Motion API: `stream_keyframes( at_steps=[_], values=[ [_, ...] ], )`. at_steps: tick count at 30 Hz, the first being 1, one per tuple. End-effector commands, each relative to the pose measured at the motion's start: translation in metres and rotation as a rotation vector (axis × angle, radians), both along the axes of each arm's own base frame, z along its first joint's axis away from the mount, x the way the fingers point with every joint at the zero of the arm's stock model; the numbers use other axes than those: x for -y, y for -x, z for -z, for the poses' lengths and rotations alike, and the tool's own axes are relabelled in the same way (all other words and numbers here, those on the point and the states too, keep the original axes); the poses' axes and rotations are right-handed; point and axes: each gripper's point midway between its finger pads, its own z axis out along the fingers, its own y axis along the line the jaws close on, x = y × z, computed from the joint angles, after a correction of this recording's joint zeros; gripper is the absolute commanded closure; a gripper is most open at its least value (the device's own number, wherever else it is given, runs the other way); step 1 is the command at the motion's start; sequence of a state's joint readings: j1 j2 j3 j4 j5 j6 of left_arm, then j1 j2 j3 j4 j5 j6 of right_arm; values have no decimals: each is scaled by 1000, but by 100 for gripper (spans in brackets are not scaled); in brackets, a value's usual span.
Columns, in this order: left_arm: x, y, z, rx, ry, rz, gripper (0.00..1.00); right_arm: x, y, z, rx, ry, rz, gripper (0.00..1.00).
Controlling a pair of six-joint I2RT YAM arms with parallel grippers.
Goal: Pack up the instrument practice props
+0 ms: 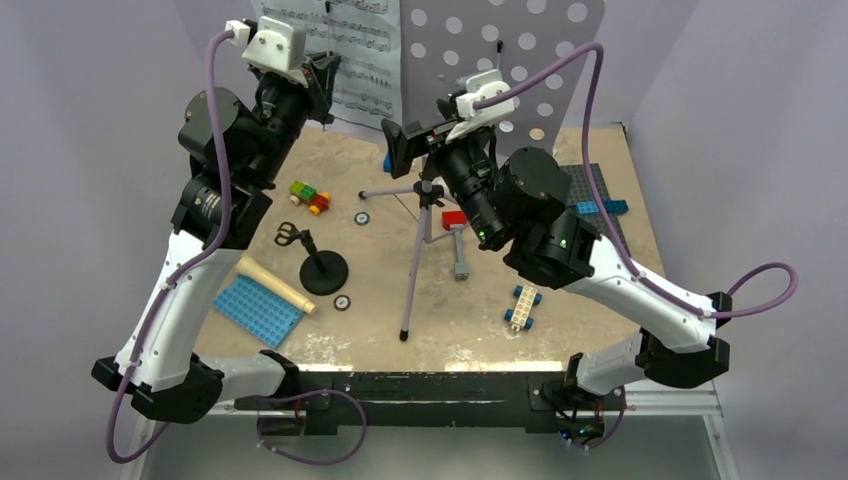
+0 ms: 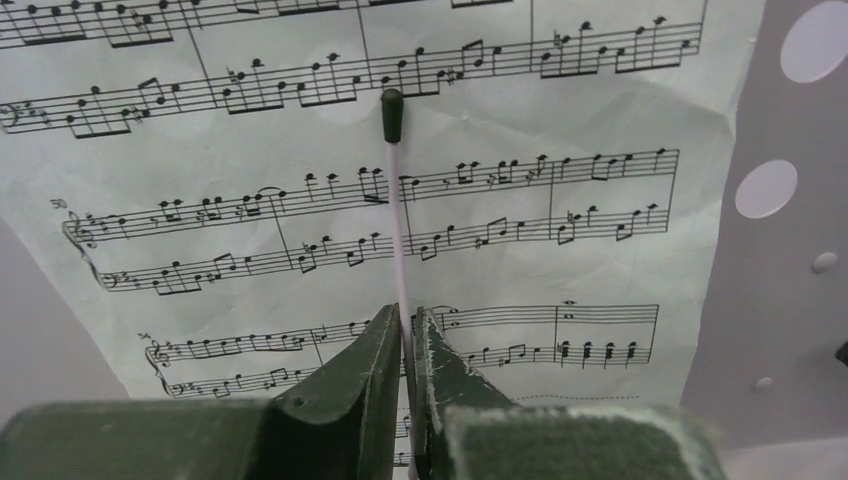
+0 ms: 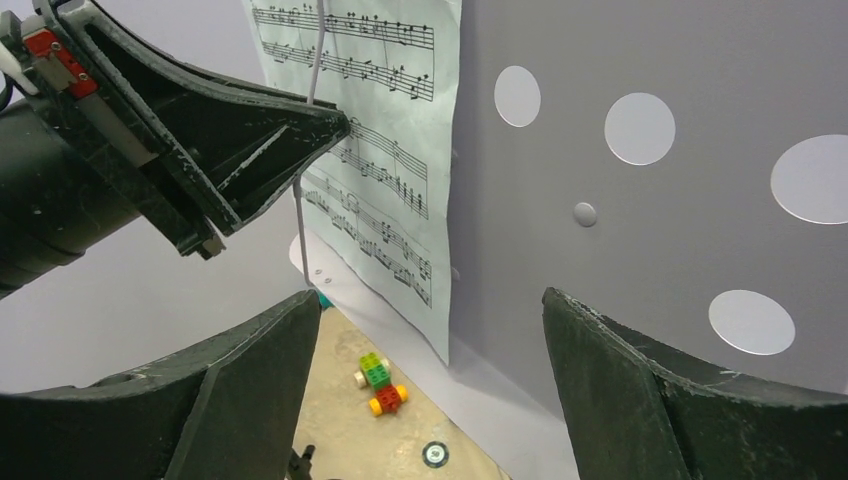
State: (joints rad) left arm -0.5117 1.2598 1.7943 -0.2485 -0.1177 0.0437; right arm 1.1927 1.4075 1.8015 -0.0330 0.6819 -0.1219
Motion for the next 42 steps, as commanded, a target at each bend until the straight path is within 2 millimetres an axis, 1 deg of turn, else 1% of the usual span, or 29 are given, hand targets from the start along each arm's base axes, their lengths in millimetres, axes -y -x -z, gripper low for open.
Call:
stream_keyframes(
  at_steps=[1,3,6,10,16,21,25,29,30,31,35,36,42],
  values=[
    [-1,13,-13,55,32,33,90,-2,0,-5,3,-37,-35,14],
    [-2,16,-13,61,34,37,95,-2,-1,-6,4,-40,-34,14],
    [-5,21,-14,72,38,40,100,-2,-2,-8,6,-48,-36,13],
    [-8,31,-14,96,53,50,100,-1,-2,-12,11,-68,-52,13],
    [-12,45,-18,123,56,69,100,-3,-7,-18,15,-74,-57,13],
    [-15,53,-19,139,61,76,100,-8,-7,-22,26,-77,-80,13],
    [-14,59,-21,162,62,91,100,-16,-4,-22,31,-80,-117,13],
    [-12,66,-17,185,67,118,100,-22,-2,-25,42,-87,-146,13],
    [-11,69,-15,192,64,133,100,-23,-2,-25,43,-86,-146,13],
    [-11,72,-19,216,73,141,100,-24,-3,-25,43,-87,-144,13],
    [-11,80,-20,247,78,159,100,-25,-7,-27,48,-84,-133,13],
    [-11,82,-21,253,79,164,100,-24,-7,-31,58,-99,-131,13],
    [-12,84,-21,257,74,167,100,-26,-12,-36,72,-106,-138,14]
  ],
)
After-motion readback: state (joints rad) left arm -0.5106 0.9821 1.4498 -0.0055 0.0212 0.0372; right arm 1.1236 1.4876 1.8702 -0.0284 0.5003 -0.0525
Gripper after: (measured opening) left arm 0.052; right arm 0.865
